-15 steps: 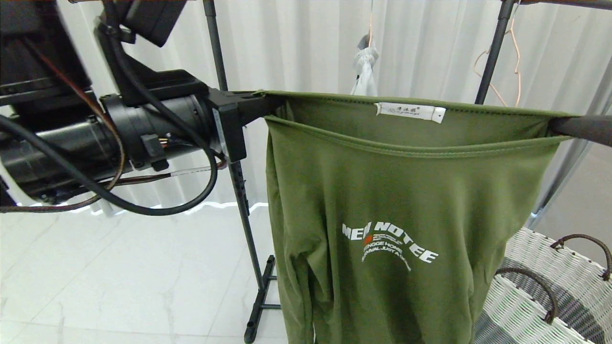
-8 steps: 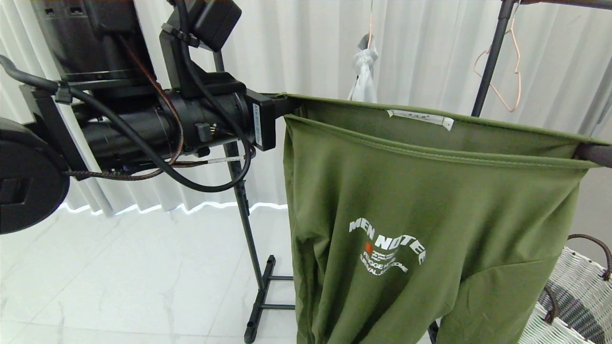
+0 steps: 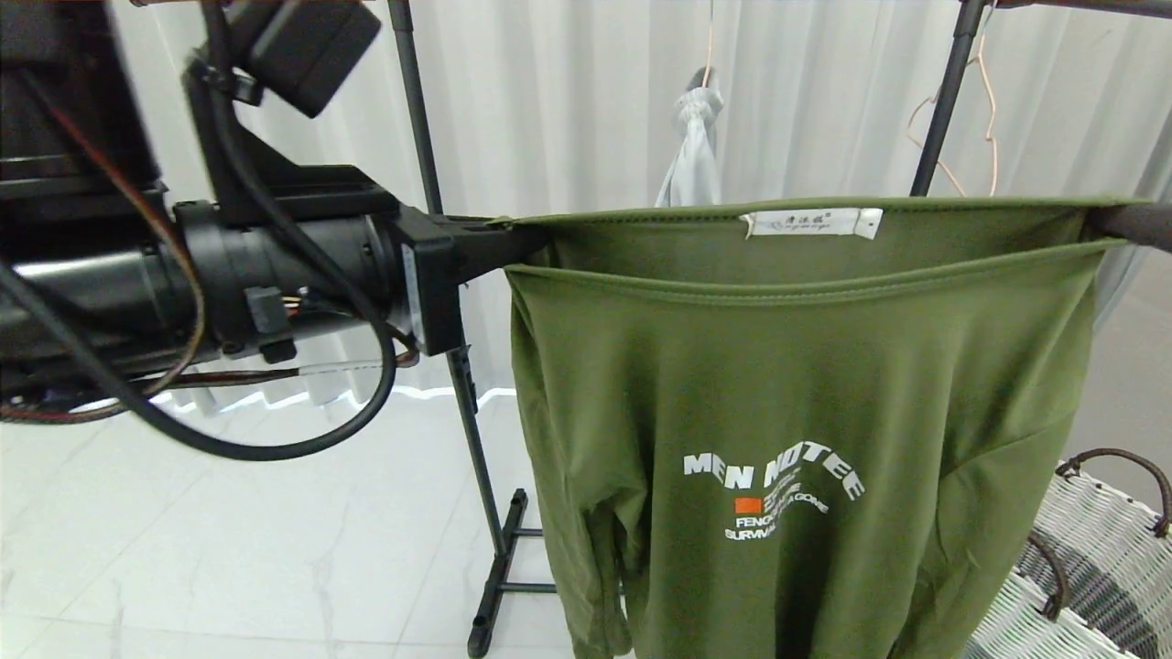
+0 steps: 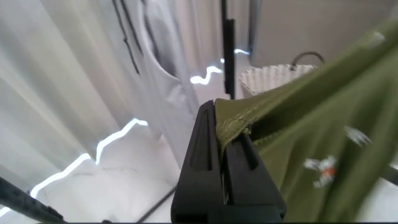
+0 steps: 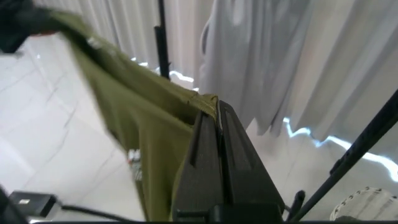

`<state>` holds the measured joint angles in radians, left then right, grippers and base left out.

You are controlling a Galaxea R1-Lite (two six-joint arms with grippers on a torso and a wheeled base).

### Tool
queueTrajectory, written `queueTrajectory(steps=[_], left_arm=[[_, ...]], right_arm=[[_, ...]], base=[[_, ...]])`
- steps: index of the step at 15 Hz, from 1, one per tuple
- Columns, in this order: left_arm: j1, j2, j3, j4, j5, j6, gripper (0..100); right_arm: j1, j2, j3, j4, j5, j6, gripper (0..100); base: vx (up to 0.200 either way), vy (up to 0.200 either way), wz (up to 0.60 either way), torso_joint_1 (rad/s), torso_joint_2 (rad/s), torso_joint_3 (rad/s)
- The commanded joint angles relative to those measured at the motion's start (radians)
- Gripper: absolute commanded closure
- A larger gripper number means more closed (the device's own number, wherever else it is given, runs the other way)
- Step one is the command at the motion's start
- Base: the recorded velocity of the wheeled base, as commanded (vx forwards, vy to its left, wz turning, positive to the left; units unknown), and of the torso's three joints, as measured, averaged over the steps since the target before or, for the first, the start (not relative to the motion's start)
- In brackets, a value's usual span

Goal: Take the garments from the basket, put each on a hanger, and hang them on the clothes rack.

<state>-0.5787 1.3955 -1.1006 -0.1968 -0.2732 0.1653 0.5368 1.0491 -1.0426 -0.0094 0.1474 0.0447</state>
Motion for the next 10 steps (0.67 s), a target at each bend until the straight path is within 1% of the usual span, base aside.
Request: queueTrajectory(steps=[1, 2, 3, 6, 8, 10], left_arm=[[-0.024, -0.142, 0.084, 0.013, -0.001, 0.002, 100], [-0.027, -0.19, 0.131, 0.013, -0.003, 0.002, 100], [-0.046, -0.222, 0.156, 0.013, -0.003, 0.002, 100], [-0.101, -0.28, 0.186, 0.014, 0.0, 0.002, 100], [-0.121, -0.291, 0.189, 0.014, 0.002, 0.0, 100], [-0.142, -0.297, 0.199, 0.014, 0.005, 0.0, 100]], right_arm=[[-0.04, 0.147, -0.096, -0.043, 0.001, 0.0, 100], [-0.04, 0.192, -0.146, -0.044, 0.001, -0.002, 100], [-0.04, 0.218, -0.172, -0.044, 0.003, -0.003, 100], [-0.038, 0.301, -0.248, -0.047, 0.004, -0.003, 100], [-0.018, 0.331, -0.267, -0.063, 0.003, -0.003, 100], [-0.014, 0.341, -0.264, -0.08, 0.003, -0.002, 100]], base=[[0.0, 0.0, 0.0, 0.0, 0.0, 0.0], [0.0, 0.0, 0.0, 0.0, 0.0, 0.0], [0.0, 0.0, 0.0, 0.0, 0.0, 0.0], [0.0, 0.0, 0.0, 0.0, 0.0, 0.0], [0.0, 0.0, 0.0, 0.0, 0.0, 0.0], [0.0, 0.0, 0.0, 0.0, 0.0, 0.0]])
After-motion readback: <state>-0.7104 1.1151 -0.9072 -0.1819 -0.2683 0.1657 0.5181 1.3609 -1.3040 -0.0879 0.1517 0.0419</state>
